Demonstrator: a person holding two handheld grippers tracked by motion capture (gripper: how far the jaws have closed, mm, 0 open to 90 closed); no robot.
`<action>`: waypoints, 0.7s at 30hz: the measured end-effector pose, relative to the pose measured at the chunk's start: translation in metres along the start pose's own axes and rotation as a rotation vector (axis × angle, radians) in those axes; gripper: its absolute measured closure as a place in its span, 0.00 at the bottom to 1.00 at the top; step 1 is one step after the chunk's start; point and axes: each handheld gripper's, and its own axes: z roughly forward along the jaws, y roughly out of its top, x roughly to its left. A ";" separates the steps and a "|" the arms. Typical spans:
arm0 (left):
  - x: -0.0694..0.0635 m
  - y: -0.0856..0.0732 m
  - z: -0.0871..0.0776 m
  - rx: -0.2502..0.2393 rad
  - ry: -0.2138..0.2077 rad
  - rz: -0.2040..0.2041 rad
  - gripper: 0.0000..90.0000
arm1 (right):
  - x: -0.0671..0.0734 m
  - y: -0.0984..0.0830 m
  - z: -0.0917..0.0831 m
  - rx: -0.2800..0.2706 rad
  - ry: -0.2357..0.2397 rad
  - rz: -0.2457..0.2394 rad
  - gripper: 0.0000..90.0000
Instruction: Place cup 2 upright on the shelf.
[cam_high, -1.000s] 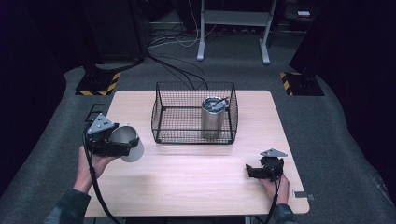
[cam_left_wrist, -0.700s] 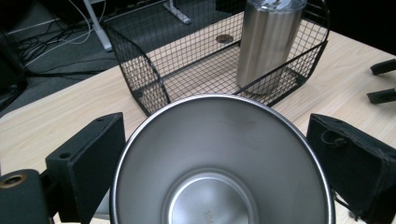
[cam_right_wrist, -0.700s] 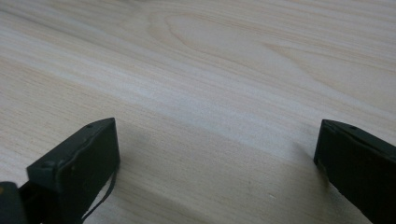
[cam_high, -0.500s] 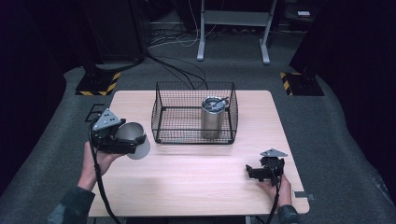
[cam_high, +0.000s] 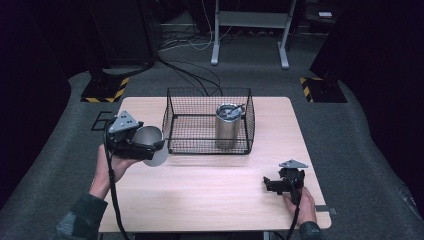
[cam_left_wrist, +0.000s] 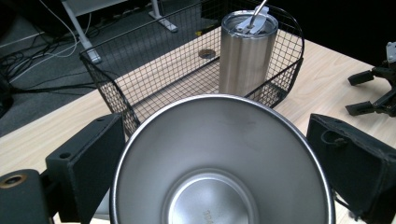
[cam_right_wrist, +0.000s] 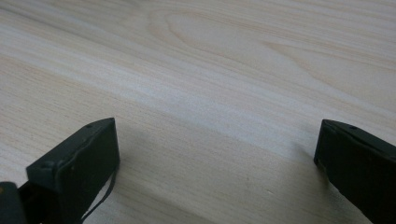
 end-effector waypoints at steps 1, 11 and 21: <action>-0.001 0.002 0.001 -0.004 0.002 -0.002 0.07 | 0.000 0.000 0.000 0.000 0.000 0.000 0.00; -0.008 0.018 0.013 -0.010 -0.020 0.018 0.07 | 0.000 0.000 0.000 0.000 0.000 0.001 0.00; -0.010 0.031 0.029 -0.011 -0.032 0.025 0.07 | 0.000 0.000 0.000 0.000 0.000 0.001 0.00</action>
